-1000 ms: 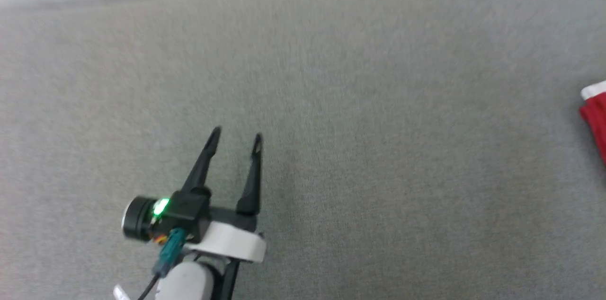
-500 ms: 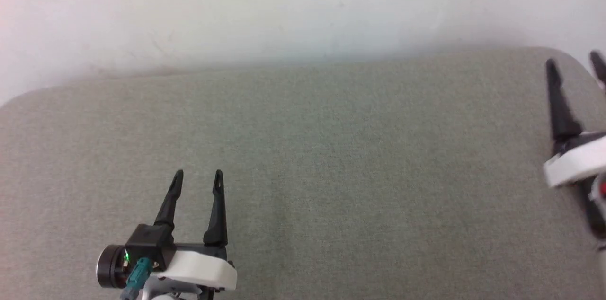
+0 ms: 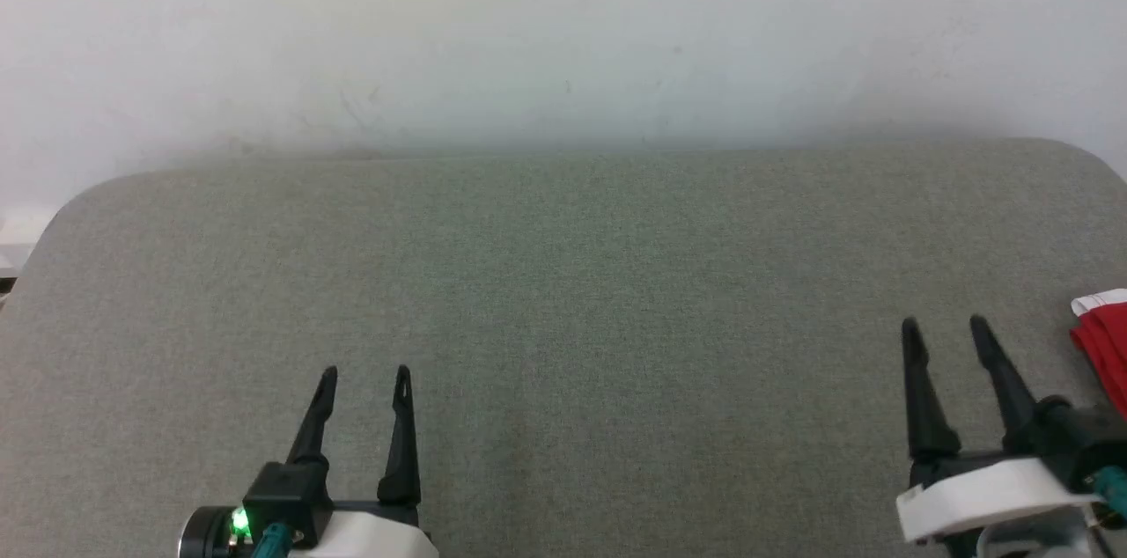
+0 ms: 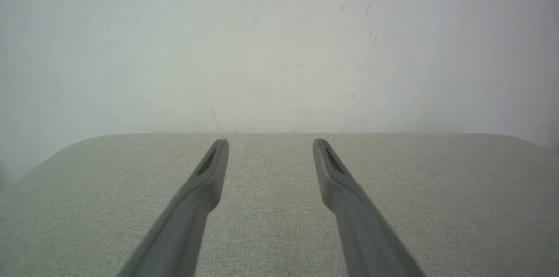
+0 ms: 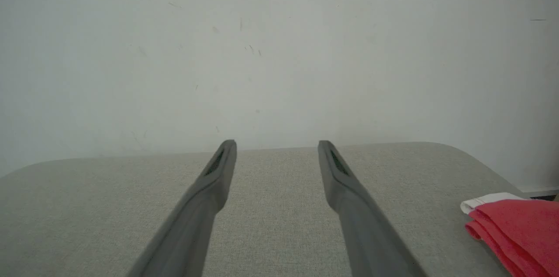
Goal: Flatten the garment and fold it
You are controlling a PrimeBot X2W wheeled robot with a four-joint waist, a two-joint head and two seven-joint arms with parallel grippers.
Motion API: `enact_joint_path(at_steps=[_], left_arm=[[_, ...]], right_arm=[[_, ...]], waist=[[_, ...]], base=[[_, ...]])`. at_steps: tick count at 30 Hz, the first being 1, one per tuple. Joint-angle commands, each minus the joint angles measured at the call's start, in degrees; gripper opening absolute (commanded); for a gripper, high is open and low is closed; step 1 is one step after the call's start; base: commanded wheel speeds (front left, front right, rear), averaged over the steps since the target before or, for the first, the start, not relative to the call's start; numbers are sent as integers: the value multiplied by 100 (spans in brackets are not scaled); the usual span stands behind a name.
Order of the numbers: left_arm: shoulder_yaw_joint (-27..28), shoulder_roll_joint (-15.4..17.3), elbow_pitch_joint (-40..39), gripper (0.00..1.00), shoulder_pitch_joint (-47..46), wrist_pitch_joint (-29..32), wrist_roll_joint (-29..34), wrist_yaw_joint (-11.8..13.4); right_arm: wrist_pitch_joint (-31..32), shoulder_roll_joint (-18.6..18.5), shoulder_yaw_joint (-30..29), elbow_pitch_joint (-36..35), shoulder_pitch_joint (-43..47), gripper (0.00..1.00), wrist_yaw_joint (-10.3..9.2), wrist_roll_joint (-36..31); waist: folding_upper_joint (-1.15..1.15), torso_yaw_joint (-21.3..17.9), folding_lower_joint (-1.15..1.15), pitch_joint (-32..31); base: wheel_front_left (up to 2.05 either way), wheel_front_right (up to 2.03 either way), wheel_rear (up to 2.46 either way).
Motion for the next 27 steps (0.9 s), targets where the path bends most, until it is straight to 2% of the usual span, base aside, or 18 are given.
enact_joint_path(at_steps=[1, 7, 27], left_arm=[[34, -24, 28, 100, 75, -28, 50, 43], [87, -79, 59, 100, 141, -28, 66, 114], [114, -139, 82, 100, 100, -28, 121, 15]], right_arm=[[-52, 28, 43, 26, 89, 100, -12, -140], [-139, 53, 101, 78, 245, 100, -12, -272], [-183, 56, 141, 27, 213, 100, -12, -111]], waist=[[0, 5, 0, -4], [0, 27, 0, 3], [0, 77, 0, 61]], base=[[0, 0, 0], [0, 0, 0], [0, 0, 0]])
